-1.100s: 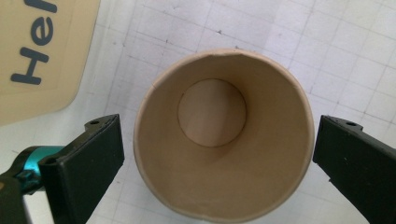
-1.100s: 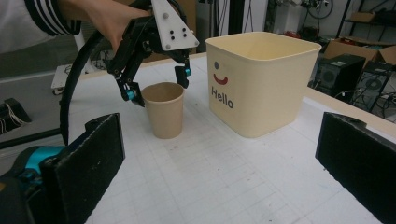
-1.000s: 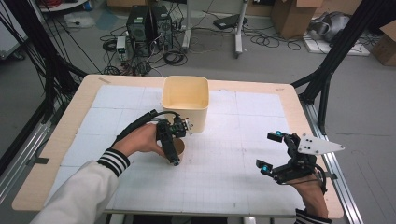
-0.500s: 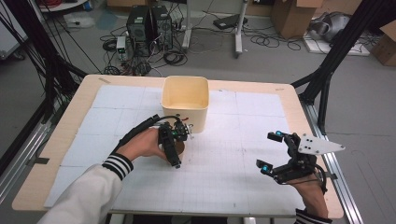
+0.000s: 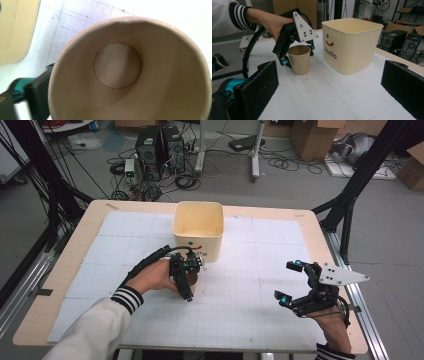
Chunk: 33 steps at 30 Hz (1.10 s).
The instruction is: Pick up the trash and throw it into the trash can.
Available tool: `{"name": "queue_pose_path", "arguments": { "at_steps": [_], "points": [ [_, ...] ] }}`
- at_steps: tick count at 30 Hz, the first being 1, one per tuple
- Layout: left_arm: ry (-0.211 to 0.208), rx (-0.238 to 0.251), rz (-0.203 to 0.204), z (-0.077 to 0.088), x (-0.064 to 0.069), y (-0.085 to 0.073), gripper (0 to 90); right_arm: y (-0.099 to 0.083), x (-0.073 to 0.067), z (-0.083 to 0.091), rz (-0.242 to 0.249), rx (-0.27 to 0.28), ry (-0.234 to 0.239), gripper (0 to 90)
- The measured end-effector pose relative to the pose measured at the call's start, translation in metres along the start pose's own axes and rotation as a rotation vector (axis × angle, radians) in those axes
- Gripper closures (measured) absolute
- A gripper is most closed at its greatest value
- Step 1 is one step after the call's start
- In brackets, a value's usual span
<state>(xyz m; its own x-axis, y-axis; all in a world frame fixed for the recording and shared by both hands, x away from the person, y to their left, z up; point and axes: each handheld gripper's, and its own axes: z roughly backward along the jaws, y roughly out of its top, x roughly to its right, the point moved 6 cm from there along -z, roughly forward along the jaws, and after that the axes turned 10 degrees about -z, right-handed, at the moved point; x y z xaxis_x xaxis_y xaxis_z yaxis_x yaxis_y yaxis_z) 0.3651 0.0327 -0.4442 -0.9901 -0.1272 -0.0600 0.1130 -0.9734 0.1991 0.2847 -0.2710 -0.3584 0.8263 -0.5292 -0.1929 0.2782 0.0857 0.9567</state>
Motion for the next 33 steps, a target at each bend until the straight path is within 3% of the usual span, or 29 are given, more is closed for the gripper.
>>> {"name": "queue_pose_path", "arguments": {
  "at_steps": [18, 33],
  "points": [
    [-0.008, 0.005, -0.006, 0.0011, 0.0006, 0.0001, 27.6, 0.0000, 0.0005, -0.0012, 0.003, -0.002, 0.000, 0.2],
    [-0.013, -0.003, -0.008, 0.0057, 0.0044, 0.0000, 34.1, -0.0002, 0.0000, -0.0012, -0.005, -0.007, 0.002, 0.2]
  ]
}}
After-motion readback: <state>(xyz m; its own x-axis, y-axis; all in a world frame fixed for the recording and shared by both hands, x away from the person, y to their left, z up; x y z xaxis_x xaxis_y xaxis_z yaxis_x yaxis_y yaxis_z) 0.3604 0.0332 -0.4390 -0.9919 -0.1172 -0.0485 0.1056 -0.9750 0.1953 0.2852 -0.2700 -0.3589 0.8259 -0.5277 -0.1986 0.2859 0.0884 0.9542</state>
